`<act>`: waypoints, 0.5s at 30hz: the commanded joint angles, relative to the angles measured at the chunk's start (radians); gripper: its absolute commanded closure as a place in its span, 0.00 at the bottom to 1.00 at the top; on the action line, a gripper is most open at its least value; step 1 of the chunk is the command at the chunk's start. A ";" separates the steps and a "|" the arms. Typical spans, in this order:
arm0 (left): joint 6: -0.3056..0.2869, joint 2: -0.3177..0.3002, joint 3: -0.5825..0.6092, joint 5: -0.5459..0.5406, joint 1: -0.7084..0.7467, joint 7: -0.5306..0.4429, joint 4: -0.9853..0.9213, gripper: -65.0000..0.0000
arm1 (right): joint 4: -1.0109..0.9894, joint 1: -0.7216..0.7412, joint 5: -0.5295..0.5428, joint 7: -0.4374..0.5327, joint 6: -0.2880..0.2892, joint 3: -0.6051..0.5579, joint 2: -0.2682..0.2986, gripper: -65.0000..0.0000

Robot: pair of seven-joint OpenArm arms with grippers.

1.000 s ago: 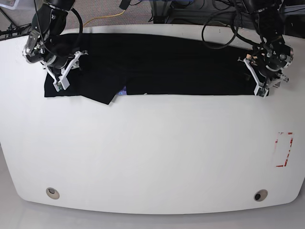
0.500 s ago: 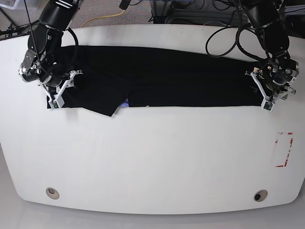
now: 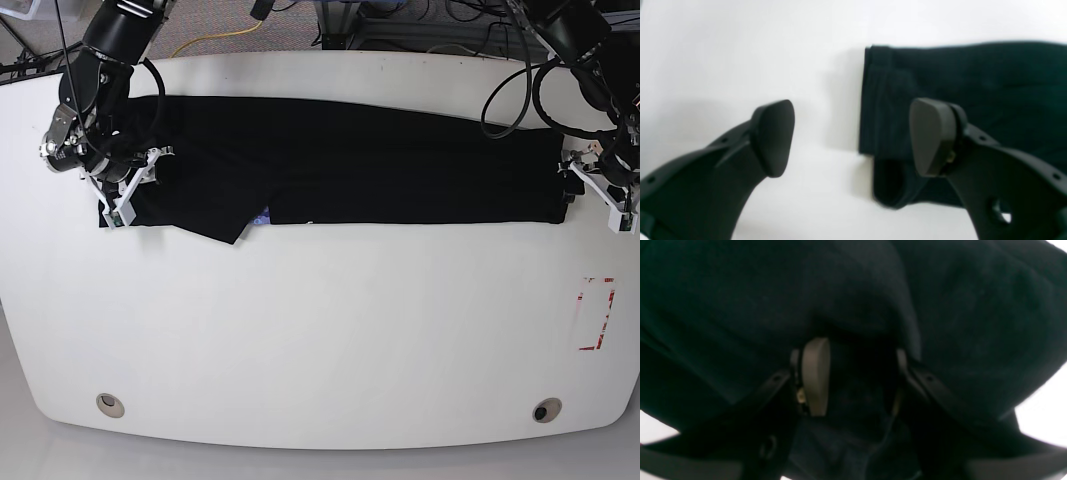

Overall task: Fold the T-shirt properly
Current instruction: 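Release the band end with the left gripper and regrasp it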

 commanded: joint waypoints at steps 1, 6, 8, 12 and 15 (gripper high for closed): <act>-0.001 -0.039 -0.001 -0.082 0.009 -0.011 -0.044 0.22 | 0.013 0.012 0.013 0.008 0.006 0.007 0.016 0.63; -0.001 -0.079 0.008 -0.208 0.041 -0.011 -0.155 0.22 | 0.018 0.006 0.016 0.008 0.006 0.007 0.016 0.63; -0.001 -0.081 0.025 -0.231 0.043 -0.011 -0.184 0.22 | 0.018 0.004 0.016 0.008 0.006 0.007 0.016 0.63; -0.001 -0.078 0.036 -0.231 0.043 -0.011 -0.210 0.22 | 0.018 0.002 0.016 0.008 0.006 0.009 0.016 0.63; -0.001 -0.076 0.041 -0.234 0.043 -0.011 -0.250 0.22 | 0.018 0.002 0.016 0.008 0.006 0.010 0.013 0.63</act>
